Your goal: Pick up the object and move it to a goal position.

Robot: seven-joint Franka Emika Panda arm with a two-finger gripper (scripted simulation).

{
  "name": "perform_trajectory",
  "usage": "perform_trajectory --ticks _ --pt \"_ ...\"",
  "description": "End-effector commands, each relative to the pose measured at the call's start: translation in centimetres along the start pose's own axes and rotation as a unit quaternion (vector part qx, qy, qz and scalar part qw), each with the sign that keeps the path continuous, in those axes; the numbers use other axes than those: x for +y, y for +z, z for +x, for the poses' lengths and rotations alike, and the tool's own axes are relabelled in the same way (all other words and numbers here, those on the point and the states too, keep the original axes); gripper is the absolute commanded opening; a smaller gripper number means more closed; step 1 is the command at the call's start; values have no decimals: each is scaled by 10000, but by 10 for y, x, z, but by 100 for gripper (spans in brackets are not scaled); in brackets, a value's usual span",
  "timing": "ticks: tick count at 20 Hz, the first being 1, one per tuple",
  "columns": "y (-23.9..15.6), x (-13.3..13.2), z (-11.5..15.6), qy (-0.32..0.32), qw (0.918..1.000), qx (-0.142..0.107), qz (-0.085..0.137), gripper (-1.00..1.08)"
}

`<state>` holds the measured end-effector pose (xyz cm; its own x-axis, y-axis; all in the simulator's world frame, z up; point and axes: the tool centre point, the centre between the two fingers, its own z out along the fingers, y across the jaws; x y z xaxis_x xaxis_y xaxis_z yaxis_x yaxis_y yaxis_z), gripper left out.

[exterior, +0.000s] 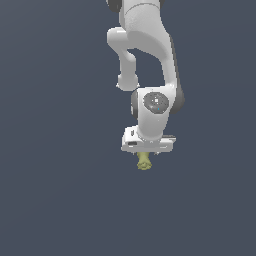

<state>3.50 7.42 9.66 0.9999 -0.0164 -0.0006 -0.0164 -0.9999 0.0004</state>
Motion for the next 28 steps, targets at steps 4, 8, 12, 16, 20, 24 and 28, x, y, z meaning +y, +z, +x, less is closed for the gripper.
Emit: perform_trajectory --ticks 4,8,12,16,20,24,28 --pt "28 0 -1 11 10000 0 1 100" --pt "41 0 0 14 10000 2 1 100" --pt "42 -1 1 14 10000 2 1 -100" --pt "42 -1 1 14 10000 2 1 -100" --pt "42 -1 1 14 10000 2 1 -100" --pt "40 -1 1 14 10000 2 1 -100" --pt "30 -2 1 14 10000 2 1 -100"
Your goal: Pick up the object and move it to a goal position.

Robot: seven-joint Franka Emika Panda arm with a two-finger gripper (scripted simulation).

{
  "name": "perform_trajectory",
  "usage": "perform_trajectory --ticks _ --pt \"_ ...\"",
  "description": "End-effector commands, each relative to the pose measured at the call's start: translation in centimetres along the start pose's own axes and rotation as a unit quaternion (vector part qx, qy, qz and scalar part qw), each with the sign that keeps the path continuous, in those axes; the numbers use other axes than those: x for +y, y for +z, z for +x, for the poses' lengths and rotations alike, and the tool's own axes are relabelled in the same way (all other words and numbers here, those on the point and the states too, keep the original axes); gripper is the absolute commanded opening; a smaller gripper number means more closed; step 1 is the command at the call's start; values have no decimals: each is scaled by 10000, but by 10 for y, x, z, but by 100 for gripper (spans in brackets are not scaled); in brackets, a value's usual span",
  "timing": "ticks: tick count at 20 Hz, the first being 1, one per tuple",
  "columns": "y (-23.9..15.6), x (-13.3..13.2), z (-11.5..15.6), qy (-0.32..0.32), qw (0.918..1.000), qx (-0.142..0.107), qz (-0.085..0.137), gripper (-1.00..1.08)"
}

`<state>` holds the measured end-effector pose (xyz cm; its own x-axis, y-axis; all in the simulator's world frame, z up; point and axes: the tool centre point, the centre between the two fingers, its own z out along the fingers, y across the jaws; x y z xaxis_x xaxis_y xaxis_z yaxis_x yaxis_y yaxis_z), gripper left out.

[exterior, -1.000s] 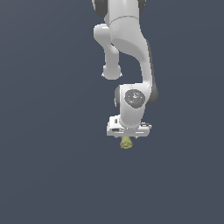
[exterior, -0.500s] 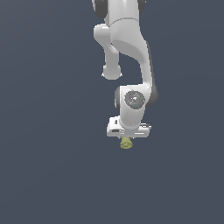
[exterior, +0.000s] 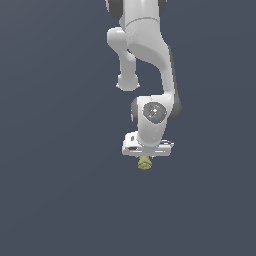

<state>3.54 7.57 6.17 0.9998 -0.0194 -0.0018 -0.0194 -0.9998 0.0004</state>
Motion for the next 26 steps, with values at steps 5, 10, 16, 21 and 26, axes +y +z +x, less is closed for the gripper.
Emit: perform_trajectory --ticks 5,10,16,21,26 --pt "-34 -6 1 -1 10000 8 1 -100" --pt "-78 -13 2 -1 10000 8 1 -100" --pt "-145 -23 4 -1 10000 8 1 -100" --pt "-203 -33 5 -1 10000 8 1 -100" --pt "-257 -41 8 -1 10000 8 1 -100"
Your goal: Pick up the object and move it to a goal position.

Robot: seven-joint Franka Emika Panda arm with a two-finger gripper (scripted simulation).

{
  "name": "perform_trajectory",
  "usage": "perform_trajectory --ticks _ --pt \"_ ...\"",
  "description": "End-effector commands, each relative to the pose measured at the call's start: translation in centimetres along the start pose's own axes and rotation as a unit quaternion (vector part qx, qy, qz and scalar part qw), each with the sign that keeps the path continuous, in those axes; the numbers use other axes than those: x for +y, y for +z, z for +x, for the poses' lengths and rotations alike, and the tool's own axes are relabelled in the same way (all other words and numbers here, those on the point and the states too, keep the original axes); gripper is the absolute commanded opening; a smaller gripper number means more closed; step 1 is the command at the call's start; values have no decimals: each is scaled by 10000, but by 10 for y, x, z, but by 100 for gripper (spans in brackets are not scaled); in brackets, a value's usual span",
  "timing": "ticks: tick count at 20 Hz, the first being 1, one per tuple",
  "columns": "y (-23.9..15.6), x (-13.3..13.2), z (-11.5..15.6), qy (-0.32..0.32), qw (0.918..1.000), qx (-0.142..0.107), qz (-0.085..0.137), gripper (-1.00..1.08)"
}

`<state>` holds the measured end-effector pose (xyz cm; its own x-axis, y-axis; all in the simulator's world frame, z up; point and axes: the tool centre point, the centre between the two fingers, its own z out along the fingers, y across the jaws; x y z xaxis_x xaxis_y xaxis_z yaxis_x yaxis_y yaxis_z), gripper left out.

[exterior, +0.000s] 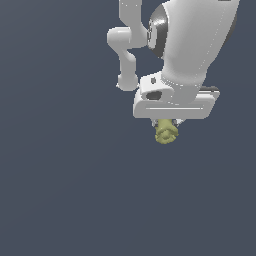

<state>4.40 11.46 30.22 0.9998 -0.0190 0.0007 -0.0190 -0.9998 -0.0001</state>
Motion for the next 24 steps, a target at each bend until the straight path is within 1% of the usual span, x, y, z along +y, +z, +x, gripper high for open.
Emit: perform_trajectory --ticks 1,6,11,17,24 --pt "-27 -4 1 1 10000 -4 -1 -100" --pt "-75 -12 3 1 10000 -4 -1 -100" --pt "-113 -18 6 4 10000 -3 -2 -100" --pt "-148 -25 9 4 10000 -3 -2 -100" --pt "-178 -30 12 4 10000 -3 -2 -100"
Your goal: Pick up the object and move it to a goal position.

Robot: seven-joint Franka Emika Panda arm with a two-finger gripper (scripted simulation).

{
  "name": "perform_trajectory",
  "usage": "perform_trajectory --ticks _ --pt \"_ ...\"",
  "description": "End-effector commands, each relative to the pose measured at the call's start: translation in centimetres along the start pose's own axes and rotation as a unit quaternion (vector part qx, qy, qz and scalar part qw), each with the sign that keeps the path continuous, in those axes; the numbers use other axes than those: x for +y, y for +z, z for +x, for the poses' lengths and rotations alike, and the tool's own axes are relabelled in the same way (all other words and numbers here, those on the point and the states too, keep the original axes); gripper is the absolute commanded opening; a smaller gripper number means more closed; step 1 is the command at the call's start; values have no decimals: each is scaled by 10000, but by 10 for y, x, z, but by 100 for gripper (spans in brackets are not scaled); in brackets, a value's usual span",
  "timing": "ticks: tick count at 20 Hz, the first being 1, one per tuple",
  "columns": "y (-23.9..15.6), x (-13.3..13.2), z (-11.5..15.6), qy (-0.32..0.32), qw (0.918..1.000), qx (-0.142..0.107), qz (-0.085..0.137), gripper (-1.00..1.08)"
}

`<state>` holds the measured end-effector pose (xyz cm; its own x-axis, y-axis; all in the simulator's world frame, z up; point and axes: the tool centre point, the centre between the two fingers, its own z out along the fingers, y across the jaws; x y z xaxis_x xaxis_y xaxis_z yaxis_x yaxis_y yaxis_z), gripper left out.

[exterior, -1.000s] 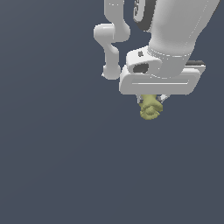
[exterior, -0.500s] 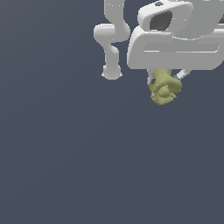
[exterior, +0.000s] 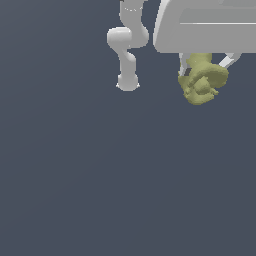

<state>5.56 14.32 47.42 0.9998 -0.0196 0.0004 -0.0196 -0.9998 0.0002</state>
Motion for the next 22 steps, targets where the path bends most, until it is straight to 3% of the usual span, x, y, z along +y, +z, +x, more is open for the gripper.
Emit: perform_trajectory --ticks 1,22 --pt "-9 -2 1 0 10000 -2 -1 -100" --pt "-35 -6 4 0 10000 -2 -1 -100"
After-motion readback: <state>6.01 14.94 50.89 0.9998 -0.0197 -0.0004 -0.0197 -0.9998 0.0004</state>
